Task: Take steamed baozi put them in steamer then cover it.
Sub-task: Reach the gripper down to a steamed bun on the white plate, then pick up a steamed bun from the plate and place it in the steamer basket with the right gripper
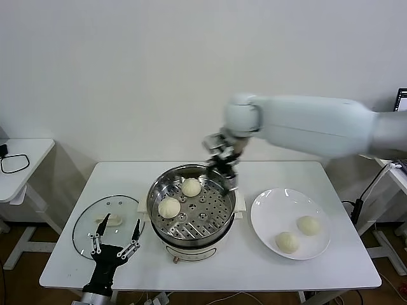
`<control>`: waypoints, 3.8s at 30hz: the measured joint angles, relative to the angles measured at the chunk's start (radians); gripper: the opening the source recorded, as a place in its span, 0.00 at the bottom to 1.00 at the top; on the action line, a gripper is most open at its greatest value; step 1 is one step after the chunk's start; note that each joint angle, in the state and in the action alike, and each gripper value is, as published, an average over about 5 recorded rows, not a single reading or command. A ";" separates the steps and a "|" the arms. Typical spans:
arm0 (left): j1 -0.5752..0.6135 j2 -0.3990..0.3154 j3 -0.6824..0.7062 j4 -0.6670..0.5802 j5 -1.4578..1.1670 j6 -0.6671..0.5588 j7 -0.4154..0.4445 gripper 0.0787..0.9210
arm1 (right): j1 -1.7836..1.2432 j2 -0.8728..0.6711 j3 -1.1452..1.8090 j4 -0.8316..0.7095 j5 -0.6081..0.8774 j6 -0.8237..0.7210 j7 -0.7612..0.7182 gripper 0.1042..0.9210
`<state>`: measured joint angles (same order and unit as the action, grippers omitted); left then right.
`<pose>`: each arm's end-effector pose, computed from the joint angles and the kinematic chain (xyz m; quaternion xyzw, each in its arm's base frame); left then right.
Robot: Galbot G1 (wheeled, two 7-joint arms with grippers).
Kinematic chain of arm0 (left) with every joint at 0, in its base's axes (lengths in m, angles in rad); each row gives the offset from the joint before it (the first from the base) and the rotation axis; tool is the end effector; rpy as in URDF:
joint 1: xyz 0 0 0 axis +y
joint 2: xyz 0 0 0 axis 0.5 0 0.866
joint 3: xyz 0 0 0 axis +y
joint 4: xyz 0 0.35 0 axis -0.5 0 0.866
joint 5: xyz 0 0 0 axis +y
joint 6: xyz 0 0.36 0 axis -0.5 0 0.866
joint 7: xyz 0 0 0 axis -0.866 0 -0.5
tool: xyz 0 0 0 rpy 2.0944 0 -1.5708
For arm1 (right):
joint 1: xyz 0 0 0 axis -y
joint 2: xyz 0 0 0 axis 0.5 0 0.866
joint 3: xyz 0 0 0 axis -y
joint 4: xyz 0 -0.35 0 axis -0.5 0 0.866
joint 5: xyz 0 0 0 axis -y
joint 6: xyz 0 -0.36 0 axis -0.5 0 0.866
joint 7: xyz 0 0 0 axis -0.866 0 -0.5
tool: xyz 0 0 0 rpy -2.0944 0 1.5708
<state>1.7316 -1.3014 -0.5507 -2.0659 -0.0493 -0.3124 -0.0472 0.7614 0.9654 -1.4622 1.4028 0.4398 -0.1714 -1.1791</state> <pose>0.1377 0.0559 -0.3321 0.0518 0.9932 0.0826 0.0636 0.5412 0.0336 -0.0161 0.6286 -0.4215 0.5837 0.2941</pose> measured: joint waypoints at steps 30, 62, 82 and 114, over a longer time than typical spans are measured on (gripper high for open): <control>0.010 -0.012 -0.003 0.016 0.023 -0.003 -0.006 0.88 | -0.501 -0.320 0.243 -0.043 -0.293 0.105 -0.041 0.88; 0.010 -0.012 -0.006 0.014 0.024 -0.009 -0.009 0.88 | -0.553 -0.316 0.304 -0.053 -0.385 0.134 -0.006 0.66; 0.005 -0.003 0.003 0.005 0.022 -0.010 -0.010 0.88 | -0.100 -0.102 0.230 0.037 -0.305 0.488 -0.024 0.65; 0.008 0.004 -0.006 0.009 0.016 -0.025 -0.011 0.88 | -0.165 0.283 0.131 0.119 -0.558 0.792 0.031 0.65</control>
<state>1.7392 -1.2972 -0.5569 -2.0571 -0.0335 -0.3376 -0.0585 0.5967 1.2483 -1.3310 1.5217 -0.1184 0.6210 -1.1480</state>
